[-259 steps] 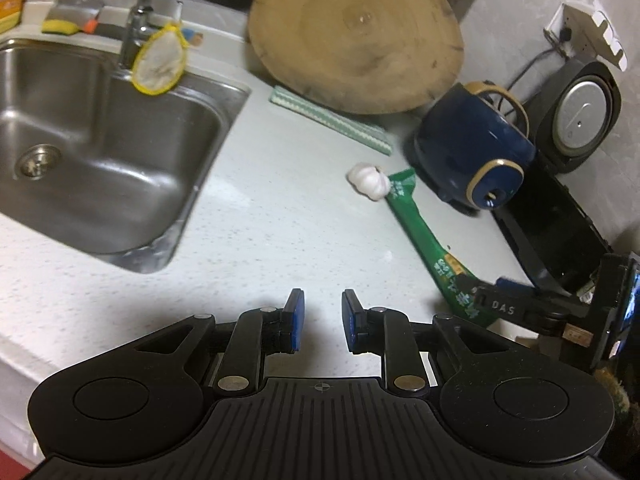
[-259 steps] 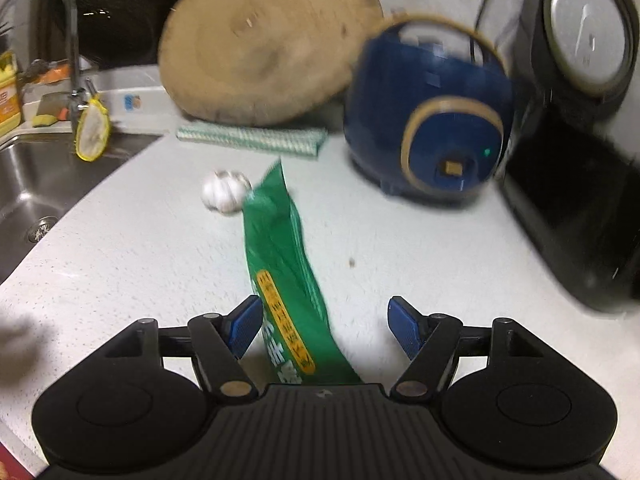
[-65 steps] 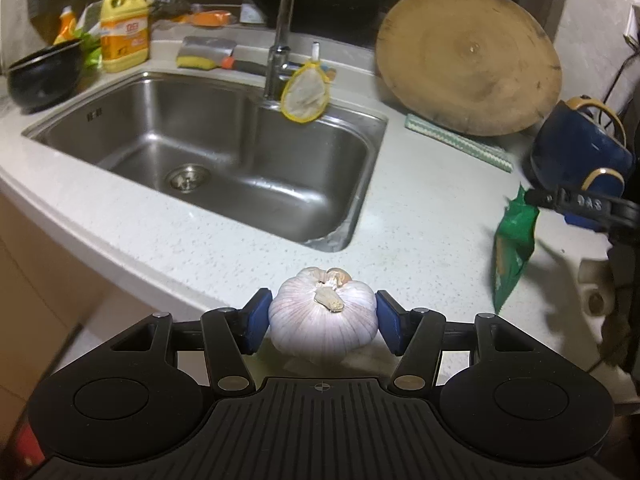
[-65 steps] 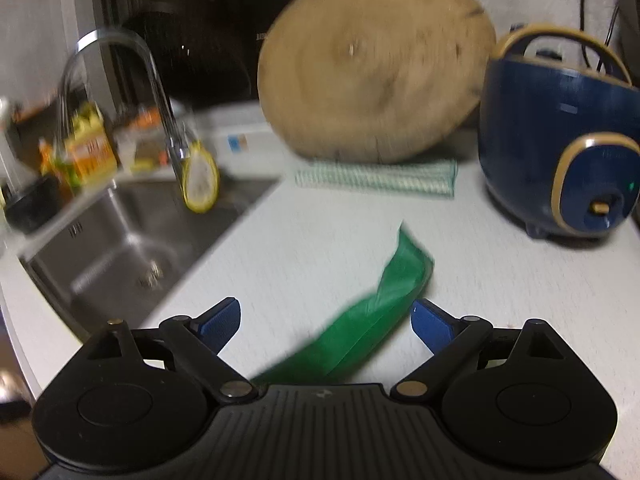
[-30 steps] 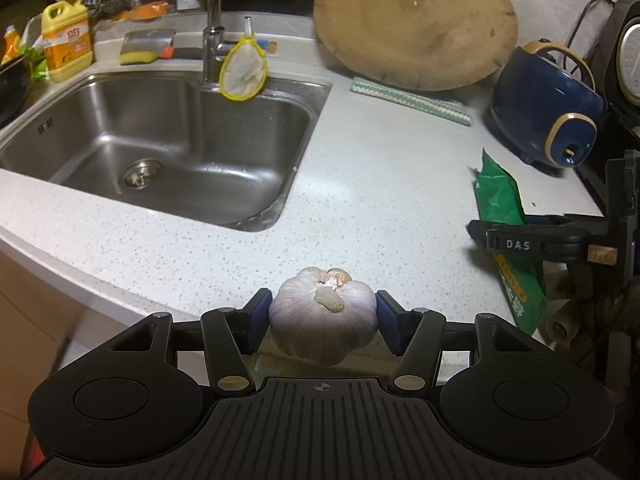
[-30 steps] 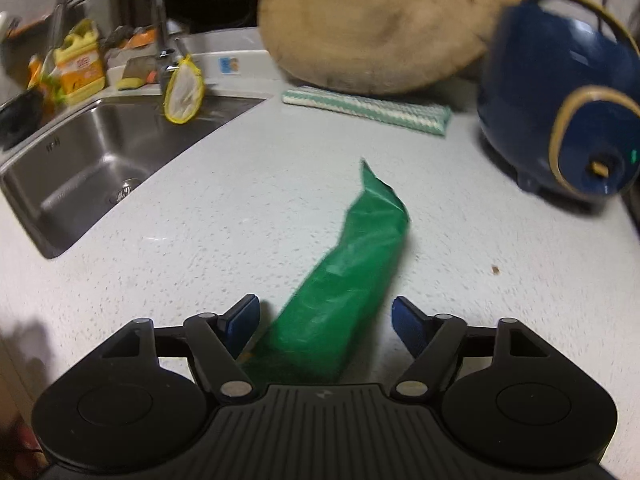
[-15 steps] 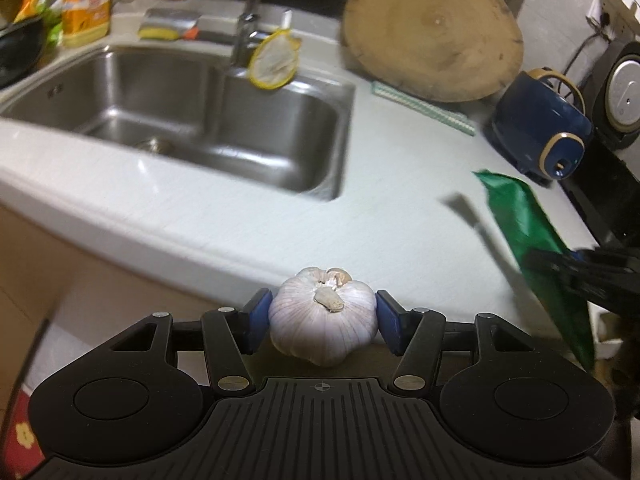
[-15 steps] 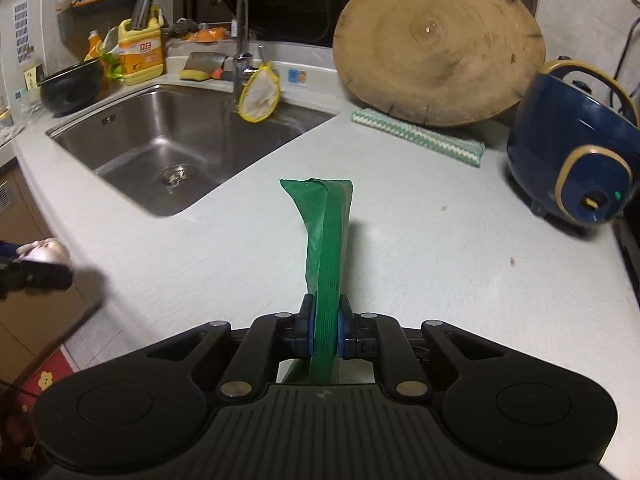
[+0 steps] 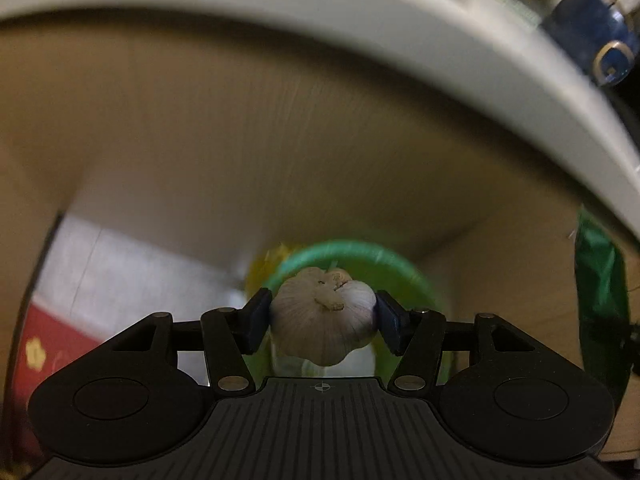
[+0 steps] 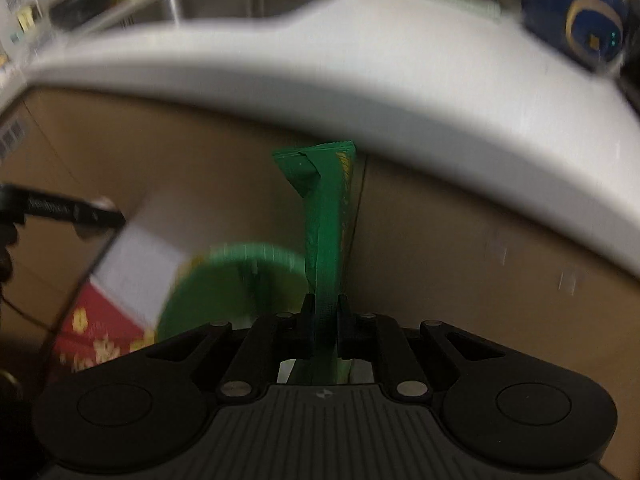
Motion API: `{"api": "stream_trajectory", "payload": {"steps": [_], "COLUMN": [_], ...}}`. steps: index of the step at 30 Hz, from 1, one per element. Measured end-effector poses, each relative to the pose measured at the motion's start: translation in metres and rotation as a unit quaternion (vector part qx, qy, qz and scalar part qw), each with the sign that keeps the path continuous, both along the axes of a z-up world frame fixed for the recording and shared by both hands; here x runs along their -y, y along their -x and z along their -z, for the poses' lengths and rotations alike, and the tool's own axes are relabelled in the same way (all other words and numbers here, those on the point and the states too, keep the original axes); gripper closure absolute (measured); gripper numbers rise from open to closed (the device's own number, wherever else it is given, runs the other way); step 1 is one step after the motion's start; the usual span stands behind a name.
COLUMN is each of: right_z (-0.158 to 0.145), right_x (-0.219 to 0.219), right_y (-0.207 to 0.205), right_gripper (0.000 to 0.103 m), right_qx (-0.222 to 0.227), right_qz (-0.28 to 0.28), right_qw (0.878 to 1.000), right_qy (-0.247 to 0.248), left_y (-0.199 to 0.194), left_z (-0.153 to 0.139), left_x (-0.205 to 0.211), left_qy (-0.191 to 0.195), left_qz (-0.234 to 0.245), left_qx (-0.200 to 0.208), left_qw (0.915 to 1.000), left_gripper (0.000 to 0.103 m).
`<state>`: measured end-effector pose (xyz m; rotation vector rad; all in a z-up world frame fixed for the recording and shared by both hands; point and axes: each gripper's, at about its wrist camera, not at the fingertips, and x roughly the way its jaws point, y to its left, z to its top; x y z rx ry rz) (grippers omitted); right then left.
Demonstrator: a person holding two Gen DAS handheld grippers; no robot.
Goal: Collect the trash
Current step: 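Carry the garlic and green wrapper down over the green bin, then open the left gripper to drop the garlic into the bin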
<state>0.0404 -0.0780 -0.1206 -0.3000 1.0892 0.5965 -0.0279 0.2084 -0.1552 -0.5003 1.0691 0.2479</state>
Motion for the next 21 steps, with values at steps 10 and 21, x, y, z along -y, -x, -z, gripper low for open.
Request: {"api": "stream_trajectory", "payload": {"steps": [10,21], "right_z": [0.152,0.183], "right_x": [-0.023,0.020], "right_y": [0.048,0.035], "right_gripper": [0.095,0.095], "right_qx": [-0.235,-0.184], "right_qz": [0.001,0.046], "right_qw": [0.971,0.982], "right_qy": [-0.047,-0.011], "left_y": [0.024,-0.034], "left_z": [0.094,0.188], "left_x": [0.052,0.073], "left_qy": [0.016,0.053], "left_qz": [0.054,0.060], "left_qx": [-0.129,-0.127], "left_qw": [0.9900,0.9887], "left_gripper": [0.041,0.041]}}
